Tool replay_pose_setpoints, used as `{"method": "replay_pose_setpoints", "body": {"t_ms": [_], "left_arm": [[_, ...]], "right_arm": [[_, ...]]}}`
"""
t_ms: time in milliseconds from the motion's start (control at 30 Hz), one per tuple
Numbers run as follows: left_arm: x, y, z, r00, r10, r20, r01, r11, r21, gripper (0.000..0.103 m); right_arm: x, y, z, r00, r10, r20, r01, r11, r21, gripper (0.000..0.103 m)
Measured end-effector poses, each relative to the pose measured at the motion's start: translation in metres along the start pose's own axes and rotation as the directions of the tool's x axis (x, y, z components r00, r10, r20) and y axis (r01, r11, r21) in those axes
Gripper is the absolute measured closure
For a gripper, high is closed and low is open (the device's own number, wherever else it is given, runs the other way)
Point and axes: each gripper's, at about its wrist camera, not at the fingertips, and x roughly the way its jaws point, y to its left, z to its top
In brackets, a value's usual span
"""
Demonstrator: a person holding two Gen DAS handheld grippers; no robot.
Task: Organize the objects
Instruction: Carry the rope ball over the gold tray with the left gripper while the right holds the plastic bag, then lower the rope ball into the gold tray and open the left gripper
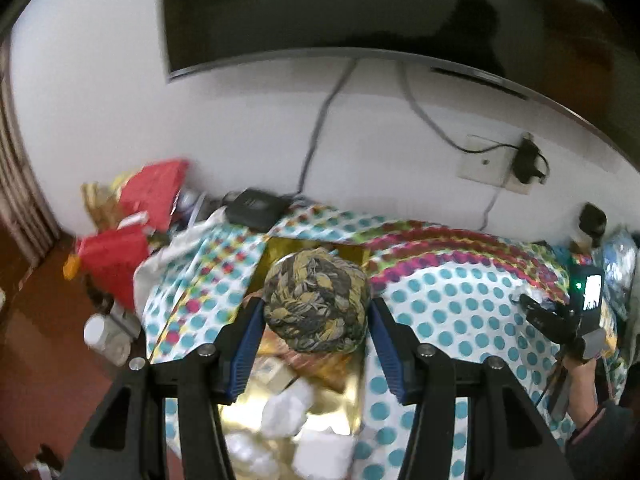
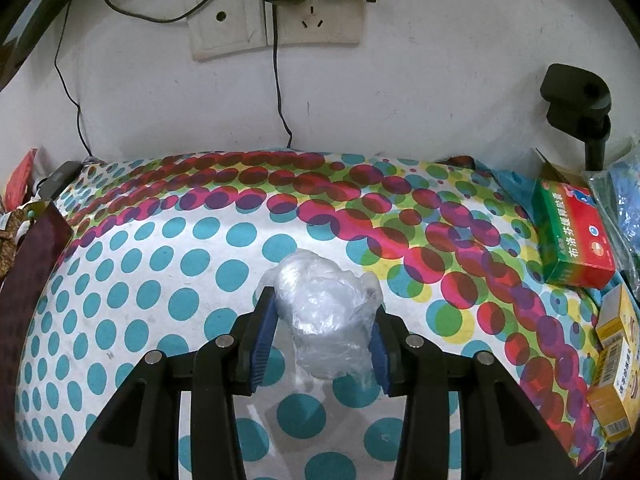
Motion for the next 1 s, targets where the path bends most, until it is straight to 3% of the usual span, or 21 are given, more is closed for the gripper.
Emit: {"method": "replay_pose_setpoints", "body": {"t_ms": [200, 600, 1000], "left_arm": [[0.012, 0.036, -0.025, 0.996, 0.051, -0.069, -0.054, 0.998, -0.039, 0.049], [0.061, 0.051, -0.078, 0.977, 0.028, -0.211, -0.050, 0.994, -0.097, 0.049], [0.084, 0.063, -0.101, 0.964, 0.040, -0.263, -0.070, 0.992, -0.106, 0.049]], "right_arm": [[0.001, 0.002, 0.002, 1.000, -0.005, -0.008, 0.005, 1.000, -0.007, 0.063], [0.005, 0.003, 0.000, 0.999, -0.020, -0.027, 0.020, 1.000, -0.017, 0.063], [0.005, 0.004, 0.005, 0.999, -0.039, -0.032, 0.038, 0.999, -0.034, 0.063]]}}
